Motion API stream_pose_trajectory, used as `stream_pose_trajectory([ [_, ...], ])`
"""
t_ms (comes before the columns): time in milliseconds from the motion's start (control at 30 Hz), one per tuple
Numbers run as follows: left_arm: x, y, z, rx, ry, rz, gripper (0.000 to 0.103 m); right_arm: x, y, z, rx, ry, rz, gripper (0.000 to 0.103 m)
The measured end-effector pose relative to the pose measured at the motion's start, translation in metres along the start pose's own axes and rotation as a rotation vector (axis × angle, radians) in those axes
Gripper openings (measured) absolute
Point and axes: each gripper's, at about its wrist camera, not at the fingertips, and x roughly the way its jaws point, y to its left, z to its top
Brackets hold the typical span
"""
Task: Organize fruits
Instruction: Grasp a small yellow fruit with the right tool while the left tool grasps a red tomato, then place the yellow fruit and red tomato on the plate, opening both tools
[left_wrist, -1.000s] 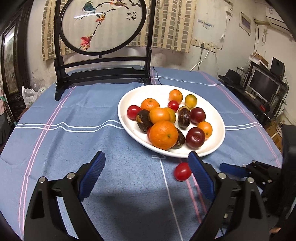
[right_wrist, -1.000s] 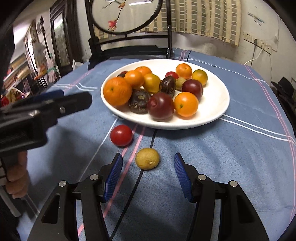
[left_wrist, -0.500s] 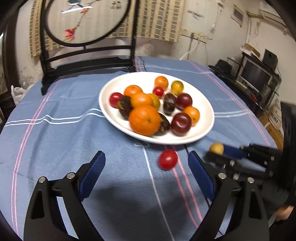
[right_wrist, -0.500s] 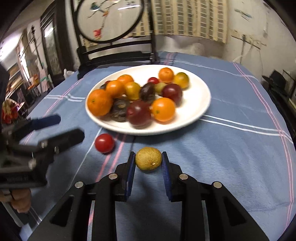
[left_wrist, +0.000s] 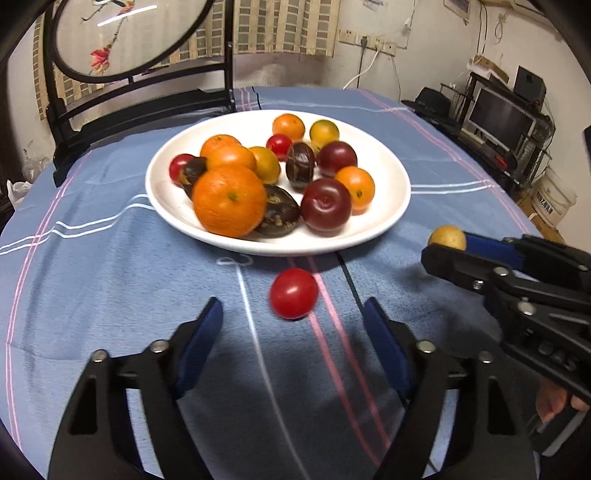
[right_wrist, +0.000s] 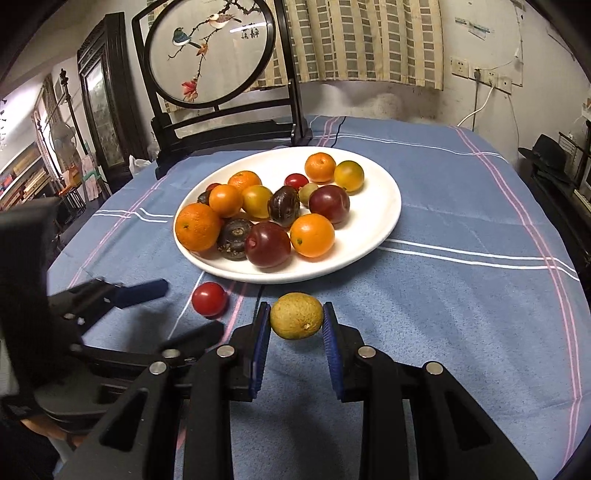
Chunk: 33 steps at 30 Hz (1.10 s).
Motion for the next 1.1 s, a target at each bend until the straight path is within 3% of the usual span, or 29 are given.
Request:
stream_pose_trajectory([
  [100, 0.011, -0.005, 0.001, 0.015, 0.020, -0.001, 0.048, -0.004, 0.001, 0.001, 0.000, -0.013, 0.010, 0.029],
  [167, 0.016, -0.005, 0.002, 0.010, 0.024, 0.013, 0.043, -0.004, 0.002, 0.000, -0.001, -0.013, 0.011, 0.029],
  [200, 0.015, -0.006, 0.002, 0.013, 0.016, 0.007, 0.034, -0.004, 0.002, 0.000, -0.003, -0.011, 0.011, 0.029],
  [267, 0.014, -0.006, 0.002, 0.015, 0.011, -0.010, 0.028, -0.003, 0.002, 0.000, -0.003, -0.008, 0.009, 0.029],
  [433, 0.006, -0.006, -0.001, 0.028, 0.012, -0.021, 0.028, -0.003, 0.000, 0.000, 0.005, -0.013, 0.007, 0.029],
  [633, -0.030, -0.005, 0.009, 0.031, -0.058, -0.039, 0.027, -0.009, -0.001, 0.001, 0.021, -0.052, 0.016, 0.029],
  [833, -0.057, -0.001, 0.044, 0.015, -0.142, -0.065, 0.027, -0.027, 0.001, 0.017, 0.060, -0.127, 0.035, 0.028],
  [1100, -0.037, 0.025, 0.090, -0.059, -0.156, 0.012, 0.027, -0.001, 0.006, 0.057, 0.029, -0.109, 0.021, 0.028],
])
